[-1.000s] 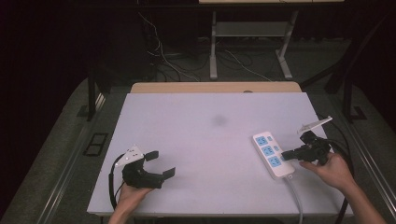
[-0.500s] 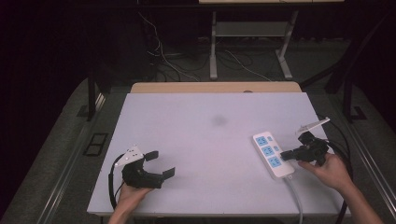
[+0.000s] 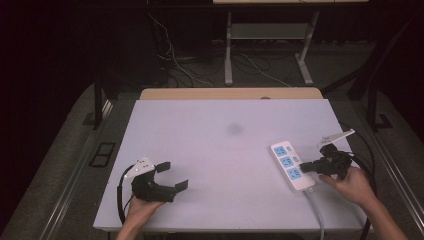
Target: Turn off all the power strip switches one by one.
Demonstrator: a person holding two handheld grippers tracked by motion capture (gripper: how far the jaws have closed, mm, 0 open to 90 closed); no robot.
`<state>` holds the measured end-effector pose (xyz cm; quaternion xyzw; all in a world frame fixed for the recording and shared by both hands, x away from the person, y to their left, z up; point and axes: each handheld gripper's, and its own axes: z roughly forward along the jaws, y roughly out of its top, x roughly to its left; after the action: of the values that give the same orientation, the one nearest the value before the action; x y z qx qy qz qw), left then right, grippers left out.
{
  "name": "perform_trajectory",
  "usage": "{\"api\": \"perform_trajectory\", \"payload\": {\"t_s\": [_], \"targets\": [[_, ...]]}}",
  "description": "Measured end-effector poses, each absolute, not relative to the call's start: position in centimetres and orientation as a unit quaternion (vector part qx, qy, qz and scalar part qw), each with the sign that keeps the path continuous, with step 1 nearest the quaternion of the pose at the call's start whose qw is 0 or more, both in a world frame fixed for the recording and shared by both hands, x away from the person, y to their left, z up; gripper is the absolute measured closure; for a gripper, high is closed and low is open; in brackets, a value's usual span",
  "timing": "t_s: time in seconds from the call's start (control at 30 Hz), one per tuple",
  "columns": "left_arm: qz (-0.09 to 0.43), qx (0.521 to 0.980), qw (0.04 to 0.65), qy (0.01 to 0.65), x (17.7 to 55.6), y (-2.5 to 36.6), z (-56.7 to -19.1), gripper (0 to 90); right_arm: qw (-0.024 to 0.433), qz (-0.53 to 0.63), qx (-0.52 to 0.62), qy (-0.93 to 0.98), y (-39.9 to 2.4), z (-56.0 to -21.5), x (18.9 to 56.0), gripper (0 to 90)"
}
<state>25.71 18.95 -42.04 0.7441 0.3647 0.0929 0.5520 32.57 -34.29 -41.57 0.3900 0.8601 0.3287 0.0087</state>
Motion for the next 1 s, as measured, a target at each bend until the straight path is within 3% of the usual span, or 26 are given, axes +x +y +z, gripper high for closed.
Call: {"api": "perform_trajectory", "payload": {"t_s": [0.47,1.0], "targets": [[0.096,0.754,0.546,0.353,26.2,18.5,-42.1,0.4,0.022,0.322,0.391,0.862,-34.1,-41.6,32.3,90.0],[0.097,0.772,0.534,0.332,26.0,17.6,-41.9,0.9,-0.004,0.334,0.388,0.859,-34.2,-41.4,32.2,90.0]]}}
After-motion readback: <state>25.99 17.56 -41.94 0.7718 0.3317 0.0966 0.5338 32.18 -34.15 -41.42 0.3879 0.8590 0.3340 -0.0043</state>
